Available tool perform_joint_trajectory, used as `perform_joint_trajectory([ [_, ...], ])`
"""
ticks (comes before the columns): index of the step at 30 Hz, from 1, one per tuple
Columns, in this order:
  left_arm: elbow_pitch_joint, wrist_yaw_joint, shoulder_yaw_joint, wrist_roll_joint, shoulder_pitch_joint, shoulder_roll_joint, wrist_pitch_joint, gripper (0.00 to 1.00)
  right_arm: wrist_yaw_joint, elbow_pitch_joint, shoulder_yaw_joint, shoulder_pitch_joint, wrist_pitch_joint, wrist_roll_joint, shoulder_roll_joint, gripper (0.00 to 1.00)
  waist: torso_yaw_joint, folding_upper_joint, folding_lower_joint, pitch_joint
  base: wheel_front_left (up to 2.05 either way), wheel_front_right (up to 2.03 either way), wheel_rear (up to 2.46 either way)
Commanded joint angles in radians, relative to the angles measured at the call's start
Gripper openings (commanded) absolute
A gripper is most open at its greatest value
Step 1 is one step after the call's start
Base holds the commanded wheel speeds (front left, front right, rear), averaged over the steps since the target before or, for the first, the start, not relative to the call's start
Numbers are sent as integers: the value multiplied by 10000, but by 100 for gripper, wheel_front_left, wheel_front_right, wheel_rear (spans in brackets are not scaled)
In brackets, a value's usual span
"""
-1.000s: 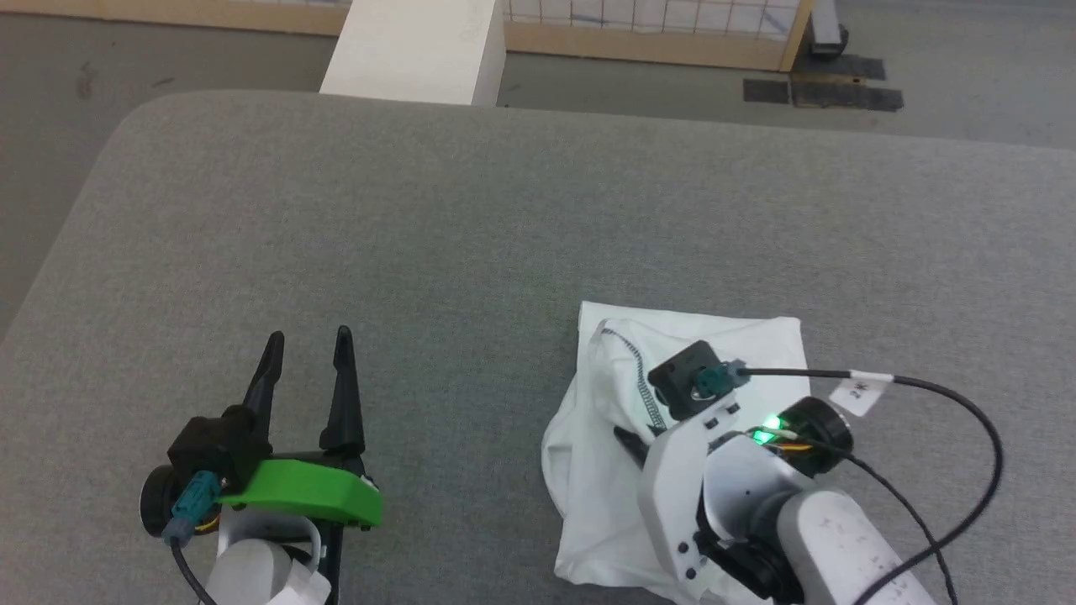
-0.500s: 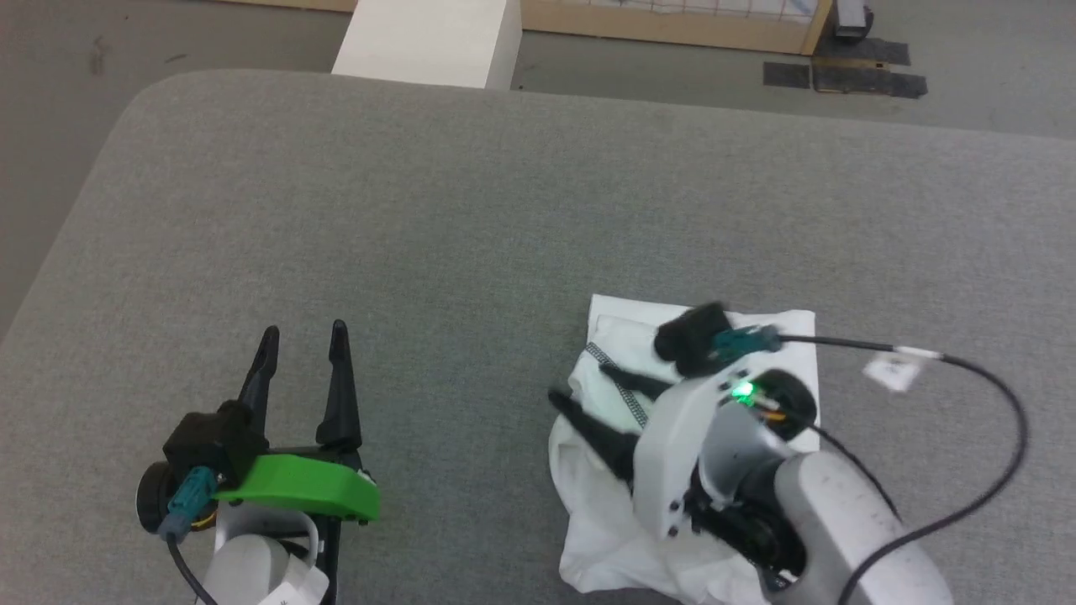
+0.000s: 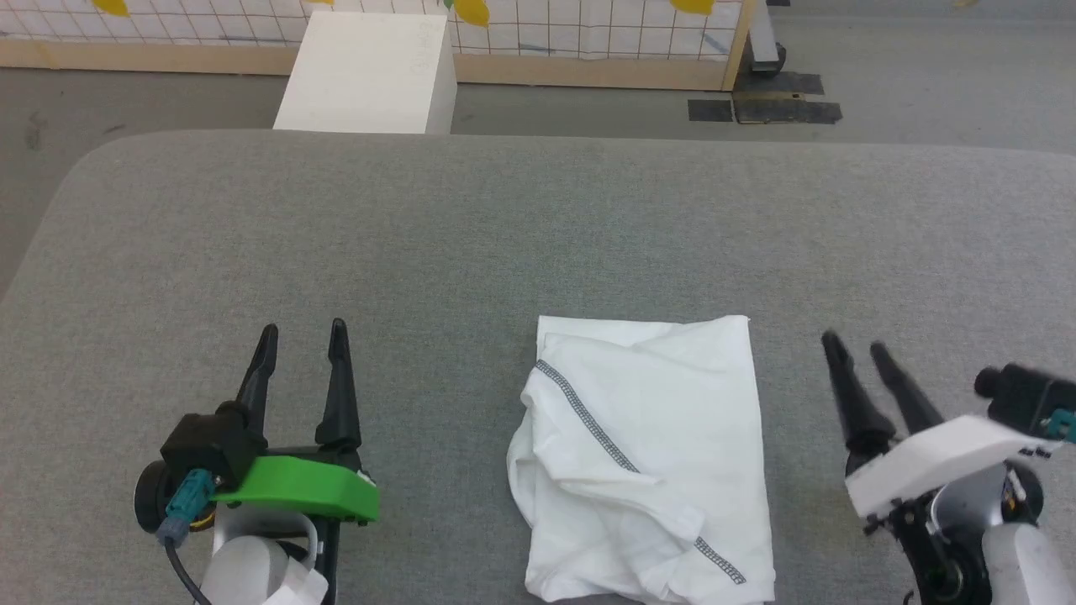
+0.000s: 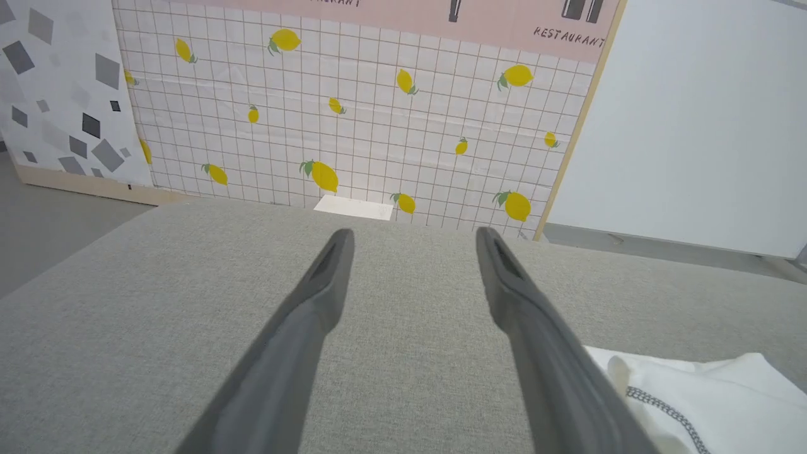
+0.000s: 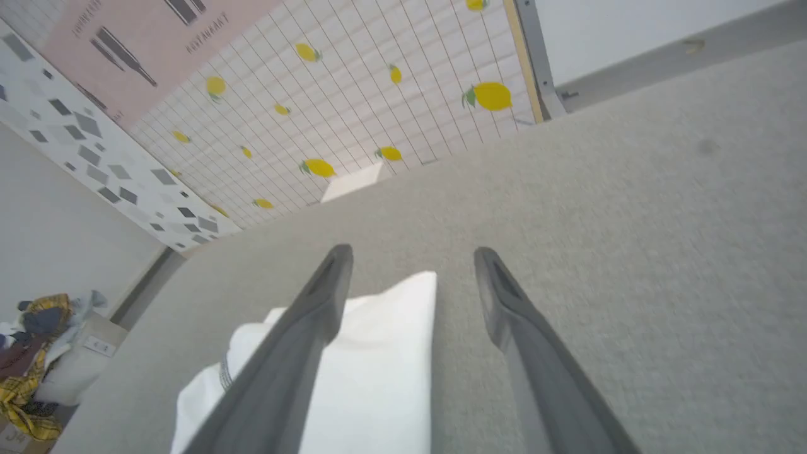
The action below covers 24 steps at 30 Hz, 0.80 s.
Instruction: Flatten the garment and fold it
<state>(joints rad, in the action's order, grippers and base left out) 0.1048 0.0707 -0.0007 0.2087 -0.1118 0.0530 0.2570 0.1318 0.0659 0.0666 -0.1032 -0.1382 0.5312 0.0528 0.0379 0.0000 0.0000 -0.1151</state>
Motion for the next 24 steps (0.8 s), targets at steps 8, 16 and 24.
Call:
perform_joint_trajectory([
  [8, -4, 40, -45, -78, 98, -28, 47, 100, -11, 1748, -415, 395, -1449, 704, -26, 100, 49, 0, 0, -143, 0, 0, 0],
  [16, 59, 2, -109, -38, 61, -28, 47, 100, -11, 2799, -1336, 12, -2817, 1076, -26, 100, 253, 0, 0, -210, 0, 0, 0],
  [24, 53, -73, -39, -20, 138, -28, 47, 100, -11, 3125, -1602, -514, -2946, 476, -26, 0, 211, 0, 0, -192, 0, 0, 0],
])
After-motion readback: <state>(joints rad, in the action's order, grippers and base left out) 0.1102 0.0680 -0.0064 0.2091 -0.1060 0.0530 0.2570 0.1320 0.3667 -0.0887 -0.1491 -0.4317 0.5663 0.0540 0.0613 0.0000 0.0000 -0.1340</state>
